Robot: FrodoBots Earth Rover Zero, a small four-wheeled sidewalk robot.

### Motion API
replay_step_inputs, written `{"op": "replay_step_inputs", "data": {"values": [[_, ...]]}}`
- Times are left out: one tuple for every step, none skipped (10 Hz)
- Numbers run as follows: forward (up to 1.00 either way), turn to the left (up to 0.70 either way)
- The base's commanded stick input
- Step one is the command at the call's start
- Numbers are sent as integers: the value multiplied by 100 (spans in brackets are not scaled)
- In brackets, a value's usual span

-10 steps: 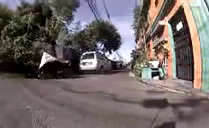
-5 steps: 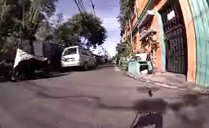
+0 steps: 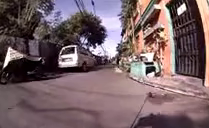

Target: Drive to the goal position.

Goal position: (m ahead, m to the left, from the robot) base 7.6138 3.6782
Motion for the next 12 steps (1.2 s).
{"op": "replay_step_inputs", "data": {"values": [[100,0],[100,0],[100,0],[100,0],[100,0],[100,0],[100,0],[100,0],[100,0],[100,0],[100,0],[100,0]]}}
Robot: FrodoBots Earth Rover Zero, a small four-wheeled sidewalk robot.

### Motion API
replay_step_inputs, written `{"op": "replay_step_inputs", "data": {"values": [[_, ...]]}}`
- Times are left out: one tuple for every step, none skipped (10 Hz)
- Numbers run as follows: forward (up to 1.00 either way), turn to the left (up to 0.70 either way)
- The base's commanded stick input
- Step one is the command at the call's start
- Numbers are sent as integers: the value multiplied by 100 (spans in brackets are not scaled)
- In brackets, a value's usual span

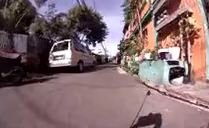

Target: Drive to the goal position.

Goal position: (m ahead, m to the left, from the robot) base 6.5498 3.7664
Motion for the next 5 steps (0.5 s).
{"op": "replay_step_inputs", "data": {"values": [[100,0],[100,0],[100,0],[100,0],[100,0]]}}
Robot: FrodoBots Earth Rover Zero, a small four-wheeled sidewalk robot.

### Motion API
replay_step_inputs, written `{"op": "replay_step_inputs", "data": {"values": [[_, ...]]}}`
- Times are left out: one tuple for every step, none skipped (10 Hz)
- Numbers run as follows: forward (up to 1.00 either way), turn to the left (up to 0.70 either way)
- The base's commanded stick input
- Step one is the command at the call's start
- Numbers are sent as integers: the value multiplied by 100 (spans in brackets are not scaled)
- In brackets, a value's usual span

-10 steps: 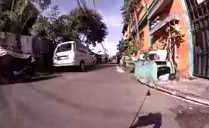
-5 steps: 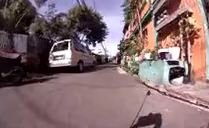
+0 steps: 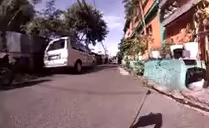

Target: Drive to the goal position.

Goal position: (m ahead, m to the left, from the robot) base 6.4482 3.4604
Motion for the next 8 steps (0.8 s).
{"op": "replay_step_inputs", "data": {"values": [[100,0],[100,0],[100,0],[100,0],[100,0],[100,0],[100,0],[100,0]]}}
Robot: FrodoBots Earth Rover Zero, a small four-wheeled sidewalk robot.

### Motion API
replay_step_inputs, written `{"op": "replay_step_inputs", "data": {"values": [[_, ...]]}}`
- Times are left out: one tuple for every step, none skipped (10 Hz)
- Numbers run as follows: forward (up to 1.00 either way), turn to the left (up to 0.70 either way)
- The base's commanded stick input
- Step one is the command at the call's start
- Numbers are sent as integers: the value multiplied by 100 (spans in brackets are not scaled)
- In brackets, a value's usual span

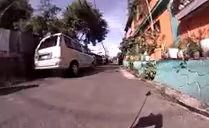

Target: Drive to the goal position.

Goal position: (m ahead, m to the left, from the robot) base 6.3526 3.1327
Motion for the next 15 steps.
{"op": "replay_step_inputs", "data": {"values": [[100,0],[100,0],[100,0],[100,0],[100,0],[100,0],[100,0],[100,0],[100,0],[100,0],[100,0],[100,0],[100,0],[100,0],[100,0]]}}
